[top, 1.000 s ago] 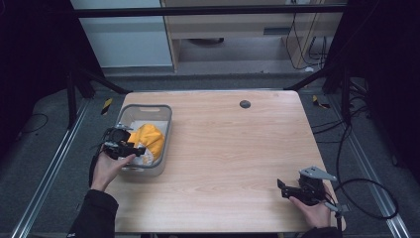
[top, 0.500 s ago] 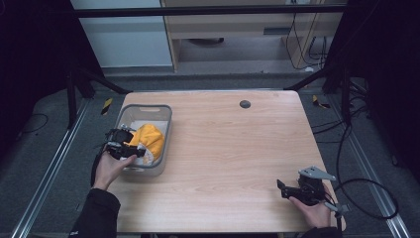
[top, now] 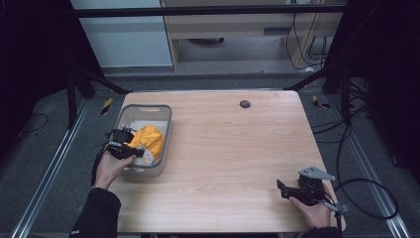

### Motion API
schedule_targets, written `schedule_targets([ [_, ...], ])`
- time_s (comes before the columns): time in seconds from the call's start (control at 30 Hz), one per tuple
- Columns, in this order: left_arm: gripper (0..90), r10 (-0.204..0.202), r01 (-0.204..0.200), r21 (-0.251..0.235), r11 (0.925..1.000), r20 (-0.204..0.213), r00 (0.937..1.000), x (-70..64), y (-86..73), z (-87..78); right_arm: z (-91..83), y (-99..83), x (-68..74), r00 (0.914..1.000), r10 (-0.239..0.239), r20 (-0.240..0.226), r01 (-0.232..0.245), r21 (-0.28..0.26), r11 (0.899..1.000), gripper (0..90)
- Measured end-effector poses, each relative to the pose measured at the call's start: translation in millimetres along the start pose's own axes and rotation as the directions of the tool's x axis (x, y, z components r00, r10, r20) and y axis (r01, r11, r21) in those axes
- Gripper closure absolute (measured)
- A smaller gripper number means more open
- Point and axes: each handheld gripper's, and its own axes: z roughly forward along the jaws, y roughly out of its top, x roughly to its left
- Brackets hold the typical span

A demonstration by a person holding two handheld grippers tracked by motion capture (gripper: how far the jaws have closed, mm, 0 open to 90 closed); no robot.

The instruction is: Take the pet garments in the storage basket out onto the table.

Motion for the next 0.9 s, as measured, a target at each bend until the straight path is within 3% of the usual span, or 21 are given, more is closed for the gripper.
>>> schedule_targets([
  [0.2,81.2,0.015,-0.015,0.007,0.9999,-0.01,0.9998,-2.1,1.6,-2.7,0.1,0.0,-0.1,1.0,0.0,-0.001,0.0,0.0,1.0,9.1],
  [0.6,82.5,0.014,-0.015,-0.024,0.9996,-0.023,0.9996,-4.7,3.6,-15.3,0.0,0.0,-0.1,1.0,0.001,-0.001,-0.001,0.001,1.0,9.1],
  [0.9,83.0,0.011,-0.012,-0.08,0.9967,-0.021,0.9997,-7.4,9.3,-33.4,-0.1,0.0,-0.1,1.0,0.001,-0.001,-0.001,0.0,1.0,9.1],
])
